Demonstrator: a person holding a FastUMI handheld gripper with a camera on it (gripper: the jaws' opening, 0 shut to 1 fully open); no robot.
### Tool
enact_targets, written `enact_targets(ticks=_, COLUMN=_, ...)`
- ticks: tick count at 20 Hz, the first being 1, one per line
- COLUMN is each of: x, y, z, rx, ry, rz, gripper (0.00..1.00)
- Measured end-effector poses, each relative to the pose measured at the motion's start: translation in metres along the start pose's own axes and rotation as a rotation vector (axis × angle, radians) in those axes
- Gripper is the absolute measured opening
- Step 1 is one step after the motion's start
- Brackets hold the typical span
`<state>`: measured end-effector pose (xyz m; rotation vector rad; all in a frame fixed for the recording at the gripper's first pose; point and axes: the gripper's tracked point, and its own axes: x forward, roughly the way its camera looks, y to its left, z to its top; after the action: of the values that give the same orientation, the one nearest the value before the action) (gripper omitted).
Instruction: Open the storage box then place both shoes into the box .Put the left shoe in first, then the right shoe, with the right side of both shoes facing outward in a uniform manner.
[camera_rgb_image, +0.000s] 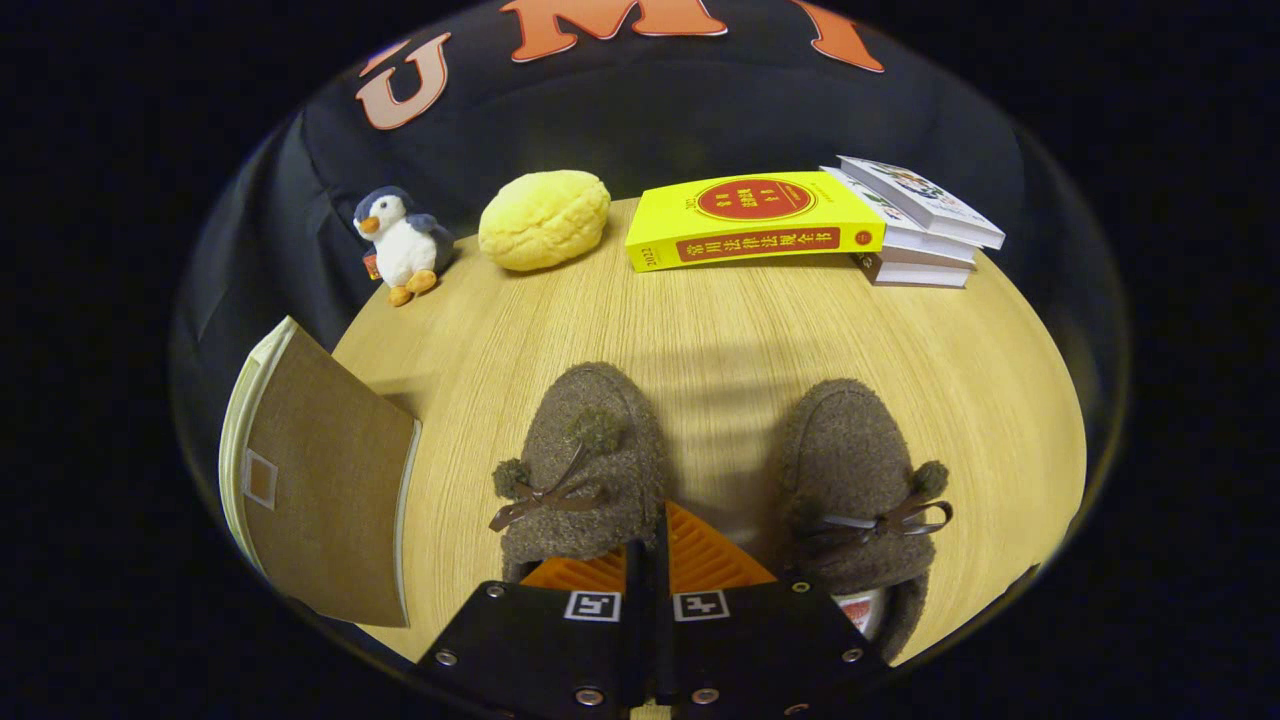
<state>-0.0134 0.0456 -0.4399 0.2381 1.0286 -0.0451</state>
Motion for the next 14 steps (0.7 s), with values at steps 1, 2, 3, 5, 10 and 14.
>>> enact_targets(ticks=1, x=-0.009, y=0.005, z=0.006, rx=0.013, ry=-0.011, rz=0.009, gripper=0.05)
enact_targets(ticks=2, x=-0.018, y=0.012, z=0.013, rx=0.029, ry=-0.028, rz=0.023, gripper=0.05)
enact_targets(ticks=3, x=-0.029, y=0.020, z=0.021, rx=0.038, ry=-0.046, rz=0.033, gripper=0.05)
enact_targets(ticks=5, x=-0.051, y=0.033, z=0.035, rx=0.041, ry=-0.070, rz=0.046, gripper=0.05)
enact_targets(ticks=10, x=-0.103, y=0.085, z=0.061, rx=0.029, ry=-0.073, rz=0.083, gripper=0.05)
enact_targets(ticks=14, x=-0.132, y=0.141, z=0.075, rx=-0.002, ry=-0.071, rz=0.129, gripper=0.04)
